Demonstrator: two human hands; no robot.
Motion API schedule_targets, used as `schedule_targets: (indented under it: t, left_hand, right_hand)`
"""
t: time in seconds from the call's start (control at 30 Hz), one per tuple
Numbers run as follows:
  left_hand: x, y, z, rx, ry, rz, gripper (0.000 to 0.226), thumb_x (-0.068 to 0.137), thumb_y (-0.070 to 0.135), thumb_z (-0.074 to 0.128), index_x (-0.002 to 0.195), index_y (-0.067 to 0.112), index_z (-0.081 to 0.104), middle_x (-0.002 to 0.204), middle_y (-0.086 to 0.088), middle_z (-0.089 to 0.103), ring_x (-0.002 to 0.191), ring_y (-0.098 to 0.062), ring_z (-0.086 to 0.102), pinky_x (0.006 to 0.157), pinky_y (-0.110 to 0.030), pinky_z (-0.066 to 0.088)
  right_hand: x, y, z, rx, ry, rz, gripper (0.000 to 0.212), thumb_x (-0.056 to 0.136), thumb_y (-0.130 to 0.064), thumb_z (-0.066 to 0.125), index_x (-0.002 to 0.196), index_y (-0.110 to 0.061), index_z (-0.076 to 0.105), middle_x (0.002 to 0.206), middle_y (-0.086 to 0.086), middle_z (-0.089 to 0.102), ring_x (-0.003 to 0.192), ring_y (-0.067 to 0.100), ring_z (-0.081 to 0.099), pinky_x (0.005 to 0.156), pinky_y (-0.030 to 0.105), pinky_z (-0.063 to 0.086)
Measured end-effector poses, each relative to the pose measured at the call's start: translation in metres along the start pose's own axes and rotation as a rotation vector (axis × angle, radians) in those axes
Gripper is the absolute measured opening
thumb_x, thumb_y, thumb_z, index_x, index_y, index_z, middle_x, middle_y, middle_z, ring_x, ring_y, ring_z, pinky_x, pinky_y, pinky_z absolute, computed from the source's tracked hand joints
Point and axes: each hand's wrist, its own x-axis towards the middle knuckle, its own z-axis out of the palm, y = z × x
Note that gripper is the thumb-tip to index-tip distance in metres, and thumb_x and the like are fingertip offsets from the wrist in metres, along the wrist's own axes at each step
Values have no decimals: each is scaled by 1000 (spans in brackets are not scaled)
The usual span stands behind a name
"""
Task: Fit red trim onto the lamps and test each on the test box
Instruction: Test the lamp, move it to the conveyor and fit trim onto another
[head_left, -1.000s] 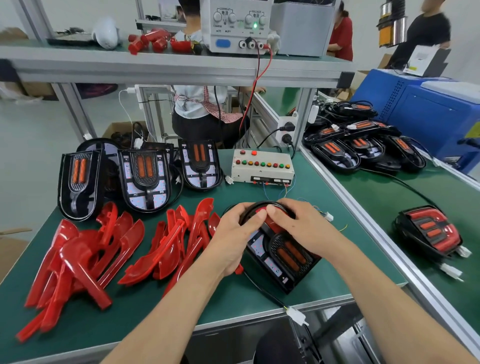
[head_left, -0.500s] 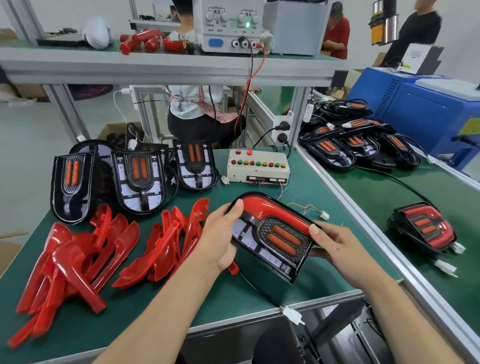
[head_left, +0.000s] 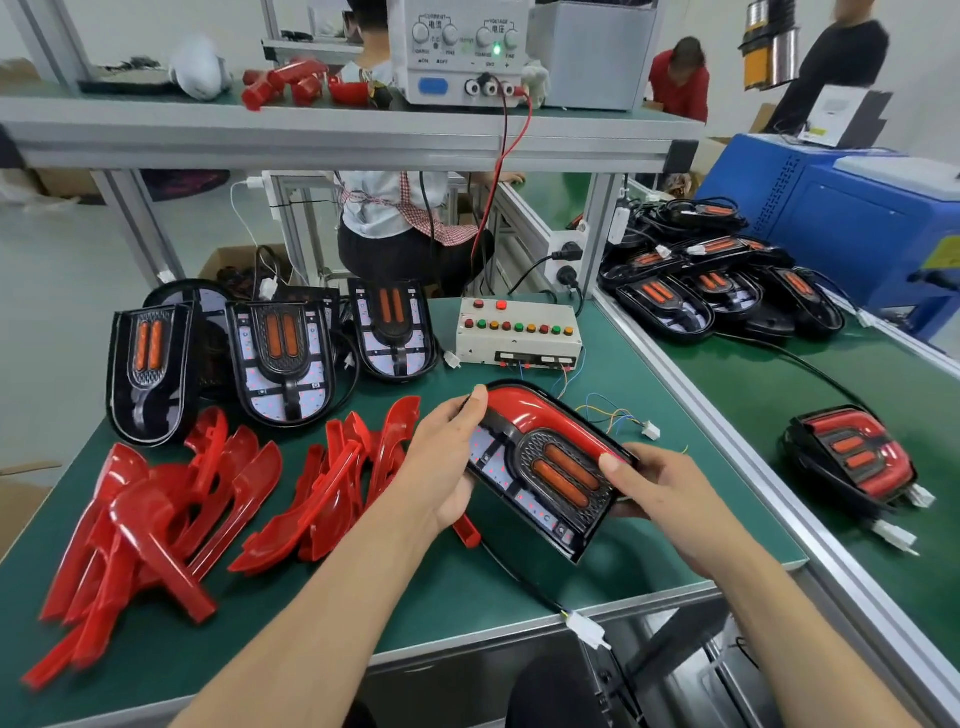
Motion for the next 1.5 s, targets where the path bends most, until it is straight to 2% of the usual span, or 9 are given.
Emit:
schedule_targets:
  t: [0.1, 0.17, 0.27, 0.47, 0.7, 0.9, 1.13, 1.3, 1.5]
  left_hand:
    - [-1, 9, 2, -35, 0, 31, 28, 106, 33, 53, 117, 8, 62, 121, -11, 70, 108, -20, 69, 104, -43, 51]
    - [-2, 15, -8, 256, 102, 184, 18, 106, 33, 54, 113, 21, 64, 118, 4, 69, 113, -12, 64, 108, -40, 47]
    - [-17, 24, -37, 729, 213, 456, 14, 100, 27, 60, 90, 28, 69, 82, 13, 73, 78, -7, 71, 78, -33, 57]
    - [-54, 6, -79, 1533, 269, 459, 17, 95, 35, 64, 82, 24, 65, 71, 6, 69, 79, -24, 67, 74, -38, 53]
    - [-61, -18, -76, 1777, 36, 406, 39, 97, 37, 60, 135, 33, 52, 117, 6, 66, 112, -25, 64, 88, -40, 53]
    - [-48, -6, -57, 1683, 360, 524, 26, 100, 46, 51, 104, 25, 67, 98, 1, 73, 94, -30, 69, 68, -35, 40]
    - [-69, 54, -98, 1408, 584, 496, 20, 93, 40, 65, 80, 24, 68, 71, 5, 66, 79, -29, 65, 73, -39, 53]
    - [-77, 95, -161, 1677, 740, 336, 8, 92, 25, 66, 92, 19, 71, 96, -3, 69, 91, -32, 66, 73, -38, 53]
    - [-63, 87, -171, 1934, 645, 203, 26, 89, 42, 72, 89, 17, 65, 96, -1, 67, 91, -27, 68, 74, -36, 57]
  right_hand:
    - [2, 2, 3, 73, 151, 55, 34, 91, -35, 71, 102, -3, 76, 89, 11, 80, 78, 21, 77, 67, 25, 61]
    - [-2, 6, 4, 160, 238, 146, 30, 96, -31, 69, 97, -2, 75, 86, 15, 79, 75, 25, 77, 63, 26, 62]
    - [-12, 11, 7, 224, 311, 210, 33, 94, -32, 71, 94, 1, 73, 85, 19, 78, 77, 33, 78, 64, 28, 64]
    - [-23, 18, 25, 218, 324, 217, 31, 95, -30, 71, 92, 1, 74, 85, 15, 79, 76, 27, 78, 61, 25, 61]
    - [-28, 21, 35, 168, 330, 208, 26, 92, -30, 74, 86, -4, 77, 82, 10, 79, 74, 22, 78, 60, 23, 61]
    - [-33, 23, 40, 195, 337, 208, 29, 93, -26, 74, 85, 2, 74, 80, 14, 78, 74, 25, 78, 60, 23, 60]
    - [-36, 27, 42, -145, 355, 171, 40, 88, -46, 76, 78, -7, 73, 72, 5, 77, 67, 22, 77, 72, 43, 61]
    - [-39, 18, 49, -341, 374, 127, 43, 88, -55, 70, 69, -16, 69, 60, -5, 72, 53, 13, 73, 60, 34, 49]
    - [-38, 18, 52, -378, 386, 118, 44, 90, -54, 68, 69, -15, 69, 58, -6, 71, 51, 11, 71, 59, 33, 46]
